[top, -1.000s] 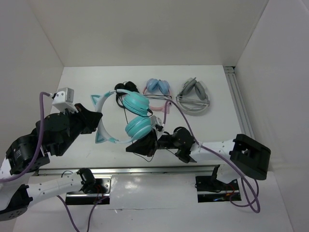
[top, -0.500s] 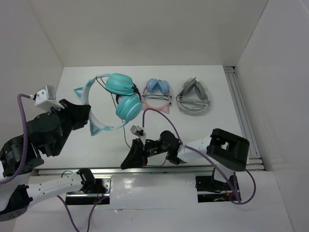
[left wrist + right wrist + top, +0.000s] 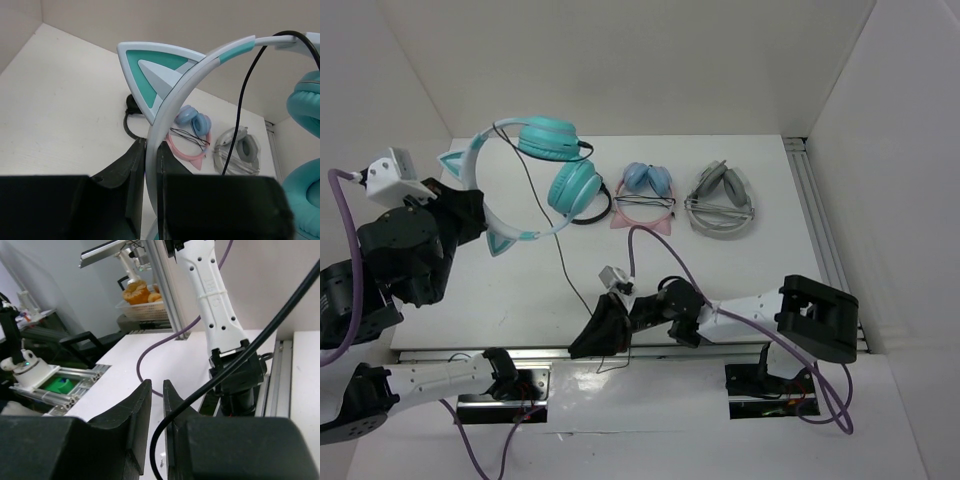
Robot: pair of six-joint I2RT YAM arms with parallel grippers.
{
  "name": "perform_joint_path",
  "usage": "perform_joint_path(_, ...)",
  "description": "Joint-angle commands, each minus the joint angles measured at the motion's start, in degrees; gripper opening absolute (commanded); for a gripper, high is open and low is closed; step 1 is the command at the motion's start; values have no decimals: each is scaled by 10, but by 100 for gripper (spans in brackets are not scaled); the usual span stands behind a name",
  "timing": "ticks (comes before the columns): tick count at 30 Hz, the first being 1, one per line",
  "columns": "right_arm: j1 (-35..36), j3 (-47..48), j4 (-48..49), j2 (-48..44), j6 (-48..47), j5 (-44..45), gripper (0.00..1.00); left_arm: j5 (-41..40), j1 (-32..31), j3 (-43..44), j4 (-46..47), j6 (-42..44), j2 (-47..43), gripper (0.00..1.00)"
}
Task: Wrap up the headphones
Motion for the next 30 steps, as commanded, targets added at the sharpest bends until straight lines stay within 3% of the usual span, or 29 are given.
perform_joint_path(1, 18, -2, 78, -22, -54, 29, 23, -69, 2, 46, 46, 32, 9, 0)
perform_joint_path(5, 42, 3, 54, -22, -62, 29, 22, -100, 2, 46, 84, 83, 14, 0)
perform_joint_path(10, 62, 8, 94, -9, -47, 22, 20, -129, 2, 18, 118, 120, 20, 0)
perform_joint_path(21, 111, 47, 24, -33, -63, 15, 26, -191, 2, -180, 339, 293, -11, 0)
perform_joint_path(30, 121, 47, -64, -96, -99, 32, 30, -209, 2, -227, 346, 293, -22, 0)
